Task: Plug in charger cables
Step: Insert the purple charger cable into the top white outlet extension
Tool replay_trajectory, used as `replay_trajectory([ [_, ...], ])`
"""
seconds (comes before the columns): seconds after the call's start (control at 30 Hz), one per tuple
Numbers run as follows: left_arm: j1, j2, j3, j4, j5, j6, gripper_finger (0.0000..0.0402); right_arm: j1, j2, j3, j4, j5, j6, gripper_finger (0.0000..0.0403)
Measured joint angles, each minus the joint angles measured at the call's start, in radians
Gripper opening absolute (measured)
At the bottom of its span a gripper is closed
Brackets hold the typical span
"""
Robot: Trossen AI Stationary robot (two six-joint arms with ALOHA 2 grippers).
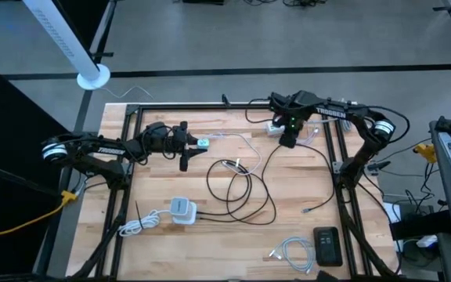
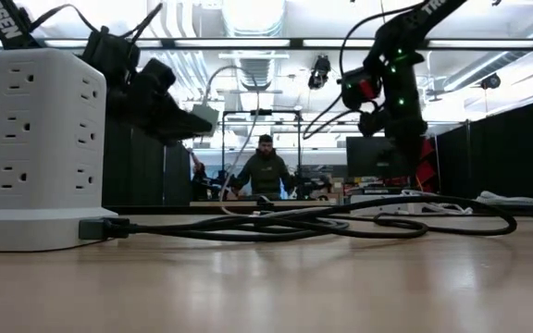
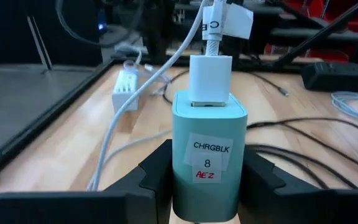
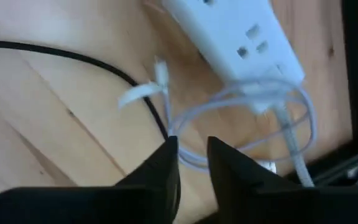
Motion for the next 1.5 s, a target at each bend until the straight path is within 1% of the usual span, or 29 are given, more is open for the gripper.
replay_trajectory([
  [0.1,0.001,0.000,0.000,-0.122,-0.001,0.024,0.0109,-0.004,0.000,-0.011,-0.024,0.001,0.016,0.0112],
  [0.17,0.000,0.000,0.000,-0.208,-0.040,0.045,0.0109,-0.007,-0.001,-0.026,-0.040,0.015,0.019,0.0134],
  [0.23,0.001,0.000,0.000,-0.286,-0.124,0.046,0.0109,-0.017,-0.001,-0.047,-0.053,0.059,0.072,0.0151],
  [0.3,0.001,0.000,0.000,-0.352,-0.213,0.044,0.0109,-0.043,-0.001,-0.071,-0.070,0.111,0.165,0.0163],
  [0.4,0.001,0.000,0.000,-0.398,-0.322,0.041,0.0109,-0.094,-0.001,-0.101,-0.068,0.106,0.334,0.0169],
  [0.5,0.001,0.000,0.000,-0.404,-0.407,0.041,0.0109,-0.135,0.001,-0.127,-0.070,0.078,0.471,0.0165],
  [0.57,0.001,0.000,0.001,-0.408,-0.456,0.041,0.0109,-0.157,0.001,-0.143,-0.065,0.085,0.534,0.0157],
  [0.63,0.001,0.000,0.011,-0.450,-0.491,0.041,0.0109,-0.176,0.001,-0.158,-0.051,0.103,0.581,0.0148],
  [0.8,0.001,0.000,0.027,-0.561,-0.497,0.033,0.0109,-0.217,0.023,-0.195,-0.019,0.104,0.614,0.0116],
  [0.9,0.001,0.000,0.028,-0.611,-0.498,-0.014,0.0109,-0.241,0.047,-0.207,0.009,0.105,0.622,0.0097],
  [1.0,0.001,0.000,0.028,-0.671,-0.520,-0.063,0.0110,-0.244,0.067,-0.206,0.058,0.101,0.630,0.0082],
  [1.03,0.001,-0.001,0.028,-0.687,-0.527,-0.080,0.0119,-0.245,0.076,-0.206,0.069,0.096,0.632,0.0078],
  [1.07,0.001,-0.001,0.028,-0.708,-0.531,-0.095,0.0135,-0.248,0.085,-0.206,0.072,0.094,0.640,0.0076],
  [1.2,0.001,-0.004,0.030,-0.772,-0.540,-0.129,0.0217,-0.250,0.118,-0.209,0.072,0.098,0.660,0.0077],
  [1.3,0.002,-0.004,0.030,-0.791,-0.542,-0.138,0.0267,-0.249,0.143,-0.213,0.070,0.092,0.645,0.0086],
  [1.4,0.002,-0.007,0.034,-0.803,-0.540,-0.133,0.0298,-0.249,0.165,-0.212,0.070,0.097,0.648,0.0097],
  [1.5,0.002,-0.016,0.063,-0.850,-0.534,-0.112,0.0313,-0.247,0.171,-0.212,0.068,0.092,0.648,0.0109],
])
